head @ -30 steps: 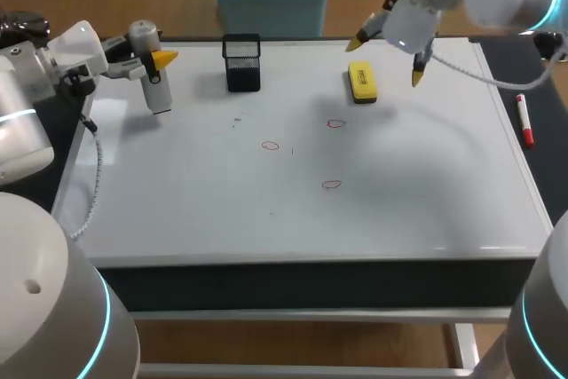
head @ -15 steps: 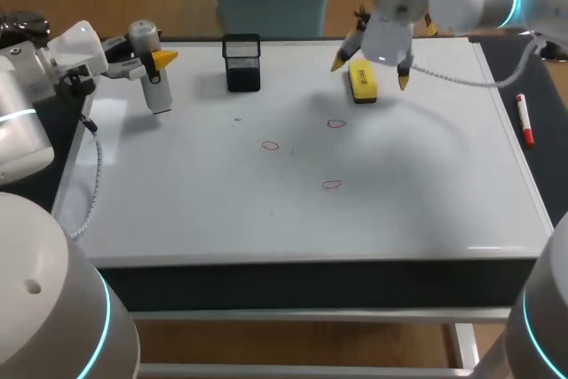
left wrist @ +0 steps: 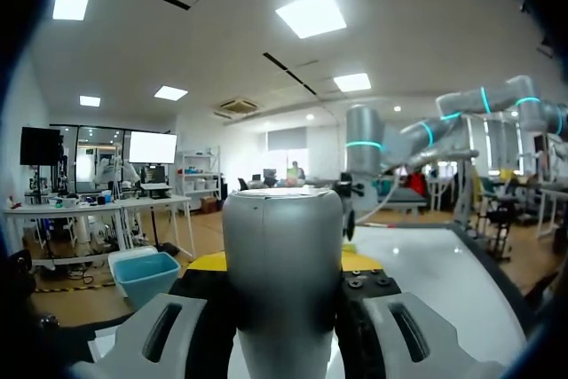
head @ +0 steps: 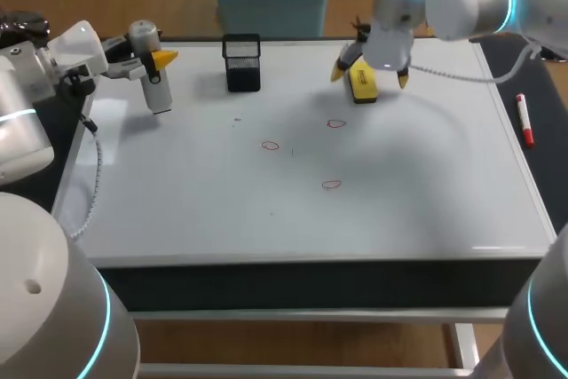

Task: Pick up the inspection probe, press it on each red-marked spot on the whiteboard one by one, put down the probe, pick up the eraser, and wipe off all the red marks.

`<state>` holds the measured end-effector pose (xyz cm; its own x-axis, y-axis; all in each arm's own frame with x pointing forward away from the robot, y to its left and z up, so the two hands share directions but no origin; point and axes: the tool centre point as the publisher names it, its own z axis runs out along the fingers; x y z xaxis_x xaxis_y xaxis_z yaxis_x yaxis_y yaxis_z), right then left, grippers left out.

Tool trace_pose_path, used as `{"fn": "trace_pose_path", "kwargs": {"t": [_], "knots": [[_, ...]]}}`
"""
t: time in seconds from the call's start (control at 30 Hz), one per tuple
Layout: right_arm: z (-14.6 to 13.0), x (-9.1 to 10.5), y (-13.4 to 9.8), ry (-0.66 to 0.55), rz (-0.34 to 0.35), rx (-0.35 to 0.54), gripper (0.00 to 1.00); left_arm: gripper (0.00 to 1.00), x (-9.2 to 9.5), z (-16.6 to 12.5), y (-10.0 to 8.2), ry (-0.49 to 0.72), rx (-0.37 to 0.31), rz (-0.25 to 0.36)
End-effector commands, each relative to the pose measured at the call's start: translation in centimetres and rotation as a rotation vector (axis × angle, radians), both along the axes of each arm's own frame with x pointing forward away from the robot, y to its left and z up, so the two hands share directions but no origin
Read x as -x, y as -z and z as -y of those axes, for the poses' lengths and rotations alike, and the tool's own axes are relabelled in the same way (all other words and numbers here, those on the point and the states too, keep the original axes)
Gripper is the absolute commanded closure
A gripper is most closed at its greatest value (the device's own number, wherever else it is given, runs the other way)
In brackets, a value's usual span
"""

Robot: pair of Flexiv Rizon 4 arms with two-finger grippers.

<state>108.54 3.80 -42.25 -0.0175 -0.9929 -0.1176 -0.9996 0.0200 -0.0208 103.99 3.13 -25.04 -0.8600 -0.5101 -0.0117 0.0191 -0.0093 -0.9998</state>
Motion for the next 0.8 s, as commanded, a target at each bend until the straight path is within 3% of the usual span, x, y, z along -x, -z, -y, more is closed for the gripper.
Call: {"fn": "trace_pose_path", "kwargs": {"t": [0.03, 0.3, 0.8], "knots": [[0.1, -0.9, 0.4, -0.034, -0.004, 0.024, 0.00, 1.00, 0.0, 0.0, 0.0, 0.000, 0.001, 0.003], [-0.1, -1.7, 0.6, -0.088, 0.036, 0.085, 0.00, 1.00, 0.0, 0.0, 0.0, 0.000, 0.001, 0.003], [-0.2, -2.0, 0.8, -0.122, 0.030, 0.124, 0.00, 1.00, 0.0, 0.0, 0.0, 0.000, 0.001, 0.003]]}}
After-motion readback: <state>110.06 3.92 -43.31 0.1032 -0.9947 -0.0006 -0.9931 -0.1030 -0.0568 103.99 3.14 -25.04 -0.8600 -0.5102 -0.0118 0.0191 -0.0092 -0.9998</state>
